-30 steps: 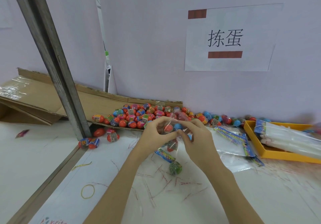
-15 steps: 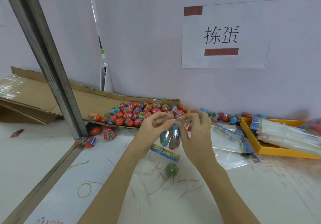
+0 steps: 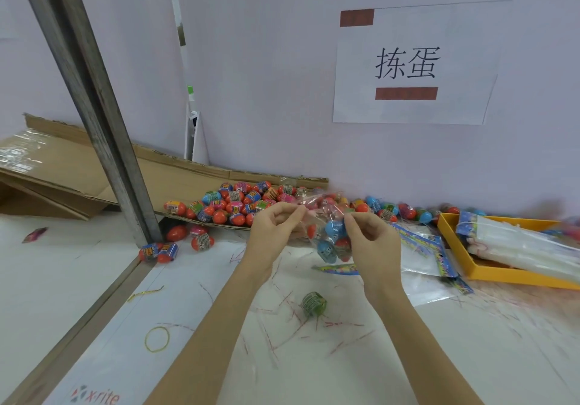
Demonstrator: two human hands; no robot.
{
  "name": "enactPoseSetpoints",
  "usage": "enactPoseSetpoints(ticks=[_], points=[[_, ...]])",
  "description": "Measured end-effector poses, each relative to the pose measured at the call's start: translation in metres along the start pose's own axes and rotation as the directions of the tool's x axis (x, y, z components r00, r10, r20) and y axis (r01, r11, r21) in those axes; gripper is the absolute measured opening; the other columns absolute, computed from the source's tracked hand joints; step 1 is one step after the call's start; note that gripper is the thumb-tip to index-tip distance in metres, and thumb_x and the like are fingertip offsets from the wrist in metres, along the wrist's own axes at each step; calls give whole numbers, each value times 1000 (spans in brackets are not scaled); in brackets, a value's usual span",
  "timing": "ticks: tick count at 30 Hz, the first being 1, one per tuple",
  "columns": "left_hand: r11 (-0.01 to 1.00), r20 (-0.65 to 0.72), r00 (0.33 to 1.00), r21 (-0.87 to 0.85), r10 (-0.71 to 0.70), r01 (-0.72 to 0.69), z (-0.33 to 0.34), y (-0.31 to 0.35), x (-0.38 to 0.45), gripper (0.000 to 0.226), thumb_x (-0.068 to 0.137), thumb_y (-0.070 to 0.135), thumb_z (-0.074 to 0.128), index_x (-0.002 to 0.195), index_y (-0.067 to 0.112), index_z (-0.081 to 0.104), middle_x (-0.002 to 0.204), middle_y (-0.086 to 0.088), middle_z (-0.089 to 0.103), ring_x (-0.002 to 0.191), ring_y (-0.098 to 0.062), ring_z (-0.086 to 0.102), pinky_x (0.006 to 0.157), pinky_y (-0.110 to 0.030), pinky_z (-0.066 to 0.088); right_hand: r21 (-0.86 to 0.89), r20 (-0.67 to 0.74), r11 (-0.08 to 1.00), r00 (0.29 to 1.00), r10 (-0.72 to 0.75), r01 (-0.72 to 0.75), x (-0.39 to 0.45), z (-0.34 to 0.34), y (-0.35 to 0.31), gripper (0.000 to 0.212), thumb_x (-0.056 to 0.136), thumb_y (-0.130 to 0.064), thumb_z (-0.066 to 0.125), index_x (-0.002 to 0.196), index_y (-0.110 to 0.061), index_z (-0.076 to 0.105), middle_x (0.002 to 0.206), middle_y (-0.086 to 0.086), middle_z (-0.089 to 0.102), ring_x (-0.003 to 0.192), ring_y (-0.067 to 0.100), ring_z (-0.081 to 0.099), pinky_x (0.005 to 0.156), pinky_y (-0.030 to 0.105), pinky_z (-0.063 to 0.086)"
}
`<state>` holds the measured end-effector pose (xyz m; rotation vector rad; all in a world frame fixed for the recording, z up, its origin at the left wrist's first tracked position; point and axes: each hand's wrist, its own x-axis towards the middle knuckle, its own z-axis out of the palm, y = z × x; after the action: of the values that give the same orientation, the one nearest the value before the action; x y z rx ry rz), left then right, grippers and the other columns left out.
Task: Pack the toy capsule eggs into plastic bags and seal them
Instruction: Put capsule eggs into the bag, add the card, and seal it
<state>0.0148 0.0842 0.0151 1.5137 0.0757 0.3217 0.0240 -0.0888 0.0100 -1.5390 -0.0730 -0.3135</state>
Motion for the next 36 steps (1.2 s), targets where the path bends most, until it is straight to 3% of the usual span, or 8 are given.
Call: enactPoseSetpoints(ticks=[4,11,15,18,20,26,33,36], points=[[995,-19,997,65,78,-76,0,-3,-1,14,97,21,74,105,10,79,97,-6,81,96,-27,77,96,-53,60,34,35,999,999,27,-28,-1,2,-1,10,98,-28,71,103,-22,77,93,-7,78,90,9,74,74,26,61],[953,-7,961,131,275,-272,3,-4,-1,8,99,17,72,103,15,78,91,0,81,88,-17,78,78,-24,61,112,-42,994,999,4,1,3,-2,2,8,96,-24,73,93,-23,80,85,-6,78,79,6,73,64,16,56],[992,129,991,117,23,-38,1,-1,-1,34,93,45,73,119,24,74,108,6,80,102,-11,76,94,-31,58,205,-38,975,995,91,-81,6,-2,3,10,95,-27,73,97,-20,80,88,-3,79,80,9,72,68,21,57],[998,256,967,60,-2,-14,2,-5,-1,33,91,33,76,116,12,77,106,-7,81,99,-24,77,90,-36,62,260,-44,955,987,157,-141,9,-6,2,12,97,-26,72,101,-17,80,92,-1,79,89,17,73,82,36,61],[999,201,979,19,30,-35,4,-6,-1,23,95,27,74,112,12,77,103,-8,81,95,-24,77,83,-33,64,263,35,955,990,137,-141,9,-8,2,16,98,-29,70,105,-18,79,96,-2,80,94,17,74,84,32,61],[997,5,998,45,61,-61,10,-7,-3,36,92,53,68,107,21,74,94,8,77,88,-4,72,75,-18,56,-28,165,999,985,46,-42,5,-1,4,34,91,-34,76,120,-16,73,97,-6,78,91,8,74,85,31,63],[998,129,991,38,46,-51,14,-7,-7,51,89,59,64,128,26,67,115,10,76,111,-7,71,92,-25,58,-51,94,998,995,-33,38,1,1,5,21,95,-29,74,113,-19,71,99,-5,76,92,12,73,86,36,62],[992,170,980,58,102,-113,15,-6,-9,40,88,50,70,124,34,69,106,16,76,103,0,70,85,-18,57,-99,102,993,993,-52,62,0,2,4,22,96,-32,72,113,-18,71,99,-5,75,93,11,72,88,35,62]])
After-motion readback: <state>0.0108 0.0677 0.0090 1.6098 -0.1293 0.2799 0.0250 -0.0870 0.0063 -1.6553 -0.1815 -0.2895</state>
